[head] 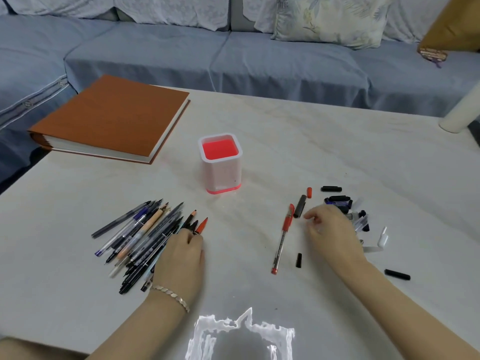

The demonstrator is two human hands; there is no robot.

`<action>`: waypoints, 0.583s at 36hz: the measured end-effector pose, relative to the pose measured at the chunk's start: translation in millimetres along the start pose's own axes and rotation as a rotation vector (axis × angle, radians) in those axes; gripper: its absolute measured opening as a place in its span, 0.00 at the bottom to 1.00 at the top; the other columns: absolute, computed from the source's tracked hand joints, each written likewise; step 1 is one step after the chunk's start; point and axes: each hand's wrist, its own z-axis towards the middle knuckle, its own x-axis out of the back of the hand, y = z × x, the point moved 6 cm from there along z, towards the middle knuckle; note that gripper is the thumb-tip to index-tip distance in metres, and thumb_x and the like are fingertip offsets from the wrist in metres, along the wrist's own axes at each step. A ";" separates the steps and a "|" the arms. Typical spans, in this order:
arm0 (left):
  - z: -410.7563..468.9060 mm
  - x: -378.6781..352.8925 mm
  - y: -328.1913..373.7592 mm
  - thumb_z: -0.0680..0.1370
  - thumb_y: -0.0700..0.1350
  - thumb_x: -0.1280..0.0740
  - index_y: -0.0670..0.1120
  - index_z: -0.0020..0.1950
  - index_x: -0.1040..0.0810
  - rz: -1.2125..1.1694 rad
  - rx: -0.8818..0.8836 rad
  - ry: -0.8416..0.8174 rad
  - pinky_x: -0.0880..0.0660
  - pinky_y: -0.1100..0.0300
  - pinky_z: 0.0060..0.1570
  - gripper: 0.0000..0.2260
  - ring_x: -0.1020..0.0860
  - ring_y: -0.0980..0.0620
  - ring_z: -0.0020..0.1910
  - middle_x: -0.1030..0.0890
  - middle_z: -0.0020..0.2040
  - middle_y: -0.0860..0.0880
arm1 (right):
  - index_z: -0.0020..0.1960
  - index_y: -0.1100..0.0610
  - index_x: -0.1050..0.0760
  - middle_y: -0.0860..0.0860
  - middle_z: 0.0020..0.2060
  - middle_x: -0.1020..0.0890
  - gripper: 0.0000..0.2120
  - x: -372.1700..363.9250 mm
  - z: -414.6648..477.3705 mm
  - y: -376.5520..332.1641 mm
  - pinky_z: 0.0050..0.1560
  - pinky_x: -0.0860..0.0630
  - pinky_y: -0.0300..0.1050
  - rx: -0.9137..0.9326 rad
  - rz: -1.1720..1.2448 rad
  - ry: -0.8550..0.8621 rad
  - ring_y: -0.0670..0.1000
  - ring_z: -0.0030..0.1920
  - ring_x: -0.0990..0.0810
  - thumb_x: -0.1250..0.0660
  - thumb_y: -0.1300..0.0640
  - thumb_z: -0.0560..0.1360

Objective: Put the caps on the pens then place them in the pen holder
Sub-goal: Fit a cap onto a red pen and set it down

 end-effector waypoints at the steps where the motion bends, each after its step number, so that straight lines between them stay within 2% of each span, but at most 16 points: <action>1: 0.2 -1.1 -0.9 0.58 0.32 0.24 0.40 0.35 0.22 0.012 0.006 0.007 0.26 0.58 0.23 0.11 0.24 0.44 0.29 0.23 0.34 0.43 | 0.52 0.59 0.22 0.53 0.52 0.23 0.11 5.6 1.2 6.3 0.50 0.37 0.39 0.005 -0.030 0.013 0.53 0.56 0.28 0.39 0.66 0.73; 6: -0.8 0.1 -4.0 0.56 0.33 0.23 0.39 0.36 0.21 0.061 0.035 0.041 0.24 0.56 0.28 0.12 0.24 0.43 0.30 0.21 0.33 0.42 | 0.59 0.57 0.24 0.52 0.58 0.24 0.14 11.2 11.4 22.8 0.55 0.37 0.40 0.071 -0.226 -0.076 0.53 0.62 0.32 0.43 0.64 0.77; 11: 0.9 -2.0 -2.7 0.56 0.33 0.22 0.41 0.32 0.23 0.050 0.052 -0.025 0.29 0.61 0.20 0.12 0.25 0.46 0.25 0.24 0.26 0.45 | 0.63 0.55 0.28 0.52 0.61 0.27 0.16 5.3 15.7 22.6 0.62 0.36 0.46 0.103 -0.365 -0.155 0.55 0.63 0.32 0.46 0.62 0.78; 15: -0.6 -3.9 -2.2 0.68 0.36 0.28 0.39 0.39 0.22 0.015 0.102 -0.095 0.28 0.56 0.27 0.04 0.24 0.43 0.36 0.22 0.34 0.43 | 0.63 0.54 0.28 0.52 0.60 0.28 0.14 4.0 16.3 26.2 0.59 0.34 0.45 0.147 -0.415 -0.157 0.54 0.62 0.32 0.46 0.58 0.79; 19: 0.3 4.6 5.3 0.72 0.39 0.34 0.41 0.47 0.21 -0.201 0.131 -0.080 0.28 0.57 0.36 0.05 0.25 0.46 0.38 0.24 0.41 0.45 | 0.61 0.54 0.28 0.52 0.56 0.28 0.12 8.1 18.4 28.0 0.50 0.35 0.44 0.177 -0.440 -0.143 0.55 0.58 0.30 0.44 0.55 0.79; 21: 1.8 10.6 12.3 0.74 0.39 0.37 0.44 0.49 0.23 -0.407 0.156 -0.074 0.32 0.68 0.37 0.06 0.27 0.53 0.37 0.27 0.43 0.49 | 0.59 0.54 0.28 0.53 0.55 0.27 0.12 8.6 18.5 28.4 0.50 0.36 0.45 0.197 -0.499 -0.129 0.56 0.57 0.29 0.41 0.57 0.77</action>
